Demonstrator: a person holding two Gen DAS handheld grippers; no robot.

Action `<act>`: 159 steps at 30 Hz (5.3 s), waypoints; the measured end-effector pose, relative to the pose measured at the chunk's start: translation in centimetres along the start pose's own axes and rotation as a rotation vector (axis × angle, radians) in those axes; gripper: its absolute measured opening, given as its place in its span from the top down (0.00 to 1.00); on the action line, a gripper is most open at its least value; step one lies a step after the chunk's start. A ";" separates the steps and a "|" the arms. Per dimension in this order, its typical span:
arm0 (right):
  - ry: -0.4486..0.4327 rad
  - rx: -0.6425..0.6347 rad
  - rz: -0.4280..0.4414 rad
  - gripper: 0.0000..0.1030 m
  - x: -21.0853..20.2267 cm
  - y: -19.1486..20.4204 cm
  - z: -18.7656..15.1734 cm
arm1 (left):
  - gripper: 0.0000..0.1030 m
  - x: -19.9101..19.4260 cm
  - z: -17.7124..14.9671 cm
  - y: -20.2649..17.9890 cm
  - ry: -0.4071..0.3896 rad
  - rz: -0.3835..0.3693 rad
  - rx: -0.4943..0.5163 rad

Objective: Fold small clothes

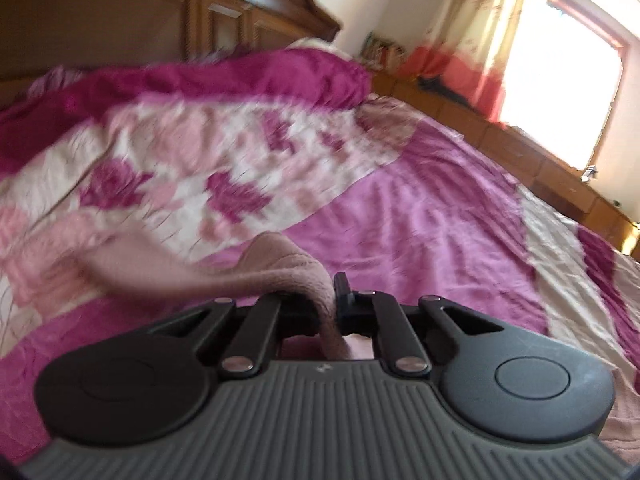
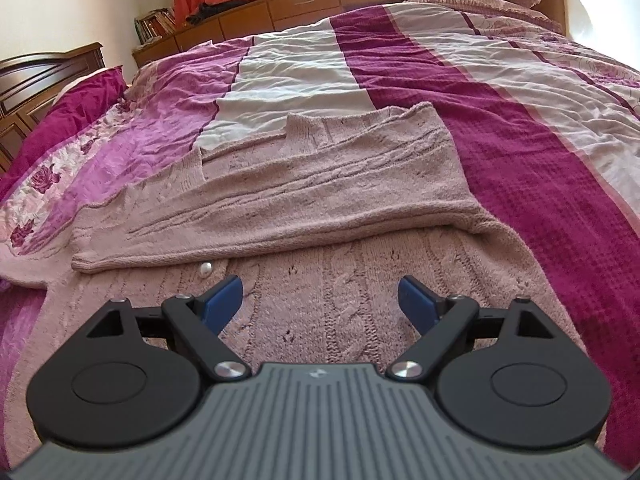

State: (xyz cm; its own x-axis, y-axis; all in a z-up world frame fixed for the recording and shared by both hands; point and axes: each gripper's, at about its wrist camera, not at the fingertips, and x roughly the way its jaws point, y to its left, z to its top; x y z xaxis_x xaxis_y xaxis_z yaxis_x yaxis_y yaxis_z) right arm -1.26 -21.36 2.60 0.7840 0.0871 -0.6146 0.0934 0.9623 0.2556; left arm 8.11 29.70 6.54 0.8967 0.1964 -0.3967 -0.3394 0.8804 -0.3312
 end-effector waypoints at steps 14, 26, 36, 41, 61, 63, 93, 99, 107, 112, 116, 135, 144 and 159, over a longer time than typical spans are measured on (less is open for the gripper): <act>-0.041 0.056 0.009 0.13 -1.6 -1.6 0.1 | 0.92 -4.9 1.8 -7.6 -0.081 -0.202 0.081; -0.072 0.136 0.018 0.13 -2.4 -3.8 0.2 | 0.92 -6.6 1.1 -13.6 -0.070 -0.269 0.146; -0.085 0.177 0.019 0.13 -2.5 -5.6 0.0 | 0.92 -7.1 -1.3 -19.8 -0.029 -0.326 0.208; -0.080 0.193 0.013 0.13 -2.3 -6.6 -0.2 | 0.92 -6.8 -3.5 -22.7 0.009 -0.355 0.247; -0.062 0.191 0.019 0.13 -1.4 -7.1 -0.6 | 0.90 -7.1 -12.6 -26.2 0.216 -0.446 0.451; -0.061 0.191 0.019 0.13 -1.3 -7.1 -0.6 | 0.89 -7.2 -13.1 -26.4 0.242 -0.448 0.469; -0.023 0.156 0.123 0.13 -1.9 -3.4 0.6 | 0.46 -10.0 -10.9 -19.1 0.384 -0.145 0.625; 0.019 0.111 0.205 0.13 -0.5 -0.1 2.3 | 0.46 -8.6 -9.6 -15.4 0.389 -0.050 0.566; 0.103 0.030 0.284 0.13 3.4 5.4 4.6 | 0.46 -6.6 -10.0 -13.1 0.415 -0.060 0.497; 0.179 0.007 0.313 0.13 6.6 8.1 5.6 | 0.46 -5.5 -10.9 -12.9 0.413 -0.077 0.473; 0.225 -0.004 0.309 0.20 9.2 9.5 5.9 | 0.46 -4.7 -11.2 -12.7 0.399 -0.097 0.441; -0.100 -0.331 0.264 0.93 5.3 14.8 13.0 | 0.45 -3.5 -13.2 -13.0 0.315 -0.041 0.415; 0.097 -0.268 0.098 0.92 12.2 10.9 9.4 | 0.45 -3.3 -13.6 -13.0 0.308 -0.037 0.435; 0.011 -0.296 0.166 0.43 7.5 13.4 8.5 | 0.44 -4.4 -11.9 -12.6 0.351 -0.046 0.367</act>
State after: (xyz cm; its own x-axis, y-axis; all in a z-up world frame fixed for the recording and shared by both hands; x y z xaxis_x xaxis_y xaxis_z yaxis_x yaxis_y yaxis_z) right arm 11.08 -10.02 7.81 0.7670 0.2502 -0.5908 -0.2183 0.9677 0.1264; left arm 5.06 12.60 2.22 0.7377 0.0525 -0.6731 -0.1231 0.9907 -0.0576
